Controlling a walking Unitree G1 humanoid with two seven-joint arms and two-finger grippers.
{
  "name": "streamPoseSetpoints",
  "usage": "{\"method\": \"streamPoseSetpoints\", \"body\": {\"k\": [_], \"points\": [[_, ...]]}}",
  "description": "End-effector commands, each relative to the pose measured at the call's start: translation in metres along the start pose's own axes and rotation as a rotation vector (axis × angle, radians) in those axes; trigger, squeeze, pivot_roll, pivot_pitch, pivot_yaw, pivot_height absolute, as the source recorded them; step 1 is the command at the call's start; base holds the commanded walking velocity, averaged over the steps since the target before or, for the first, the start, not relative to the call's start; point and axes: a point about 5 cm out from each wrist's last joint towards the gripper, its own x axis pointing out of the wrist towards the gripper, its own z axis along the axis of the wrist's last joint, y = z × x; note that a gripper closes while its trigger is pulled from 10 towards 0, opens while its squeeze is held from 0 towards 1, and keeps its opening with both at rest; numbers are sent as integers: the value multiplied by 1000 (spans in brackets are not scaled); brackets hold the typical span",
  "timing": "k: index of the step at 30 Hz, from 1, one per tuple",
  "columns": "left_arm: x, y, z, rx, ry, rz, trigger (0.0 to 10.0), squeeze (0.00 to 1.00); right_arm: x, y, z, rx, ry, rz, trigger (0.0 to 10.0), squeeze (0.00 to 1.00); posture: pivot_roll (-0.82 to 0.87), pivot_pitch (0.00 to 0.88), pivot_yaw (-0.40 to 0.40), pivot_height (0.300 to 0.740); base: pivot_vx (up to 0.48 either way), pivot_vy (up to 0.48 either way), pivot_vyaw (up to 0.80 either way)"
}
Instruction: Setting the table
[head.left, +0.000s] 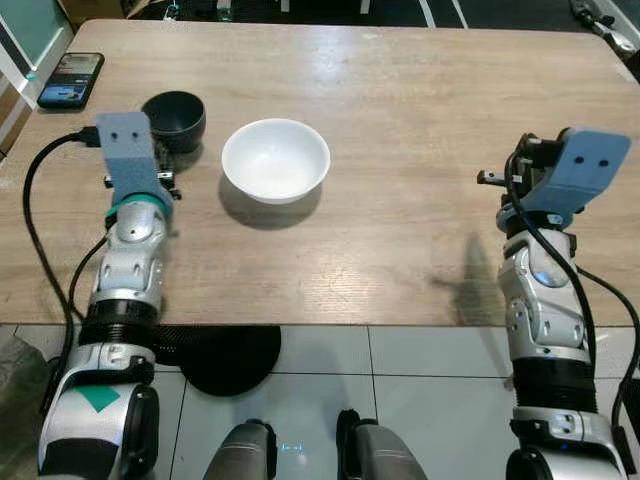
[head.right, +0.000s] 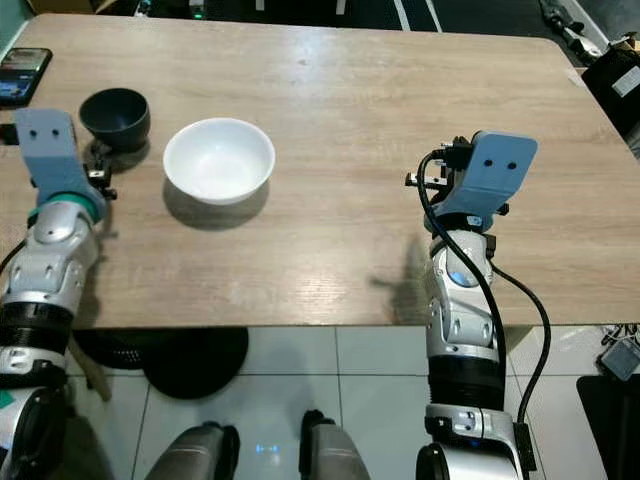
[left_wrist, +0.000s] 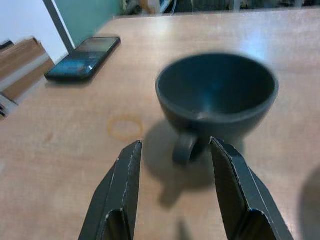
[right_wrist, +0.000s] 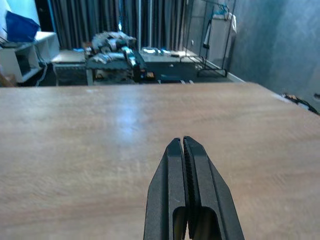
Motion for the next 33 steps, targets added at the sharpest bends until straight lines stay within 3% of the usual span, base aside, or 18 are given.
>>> {"method": "streamPoseSetpoints", "body": {"k": [1, 5, 9, 13, 25, 26, 27, 28, 29, 30, 33], "points": [[0, 3, -7, 6, 29, 12, 10000, 0, -2, -8, 0, -9, 3, -30, 10000, 0, 135, 179, 60, 740, 0, 0, 0], [2, -6, -12, 0, 68, -89, 10000, 0, -5, -10, 2, -12, -4, -40, 10000, 0, 116, 220, 69, 740, 0, 0, 0], [3, -9, -10, 2, 57, -96, 10000, 0, -7, -16, 4, -25, -7, -46, 10000, 0, 110, 228, 74, 740, 0, 0, 0], [5, -18, -5, -5, 29, -100, 10000, 0, -12, -31, 3, -46, 2, -81, 10000, 0, 108, 233, 81, 740, 0, 0, 0], [8, -19, 1, 0, 0, -86, 10000, 0, -12, -26, 3, -32, 6, -81, 10000, 0, 103, 237, 83, 740, 0, 0, 0], [8, -19, 2, -2, -2, -88, 3882, 0, -13, -26, 3, -32, 9, -81, 10000, 0, 105, 240, 84, 740, 0, 0, 0], [8, -19, 2, -2, -2, -88, 3882, 0, -13, -26, 3, -32, 9, -81, 10000, 0, 105, 240, 84, 740, 0, 0, 0], [8, -19, 2, -3, -5, -88, 706, 0, -14, -27, 2, -32, 12, -83, 10000, 0, 107, 240, 84, 740, 0, 0, 0], [8, -19, 2, -3, -5, -88, 706, 0, -14, -27, 2, -32, 12, -83, 10000, 0, 107, 240, 84, 740, 0, 0, 0], [8, -19, 2, 0, -10, -81, 0, 0, -15, -27, 2, -33, 16, -85, 10000, 0, 108, 241, 83, 740, 0, 0, 0], [8, -18, 3, 7, -21, -71, 0, 0, -15, -27, 2, -33, 19, -85, 10000, 0, 108, 240, 82, 740, 0, 0, 0]]}}
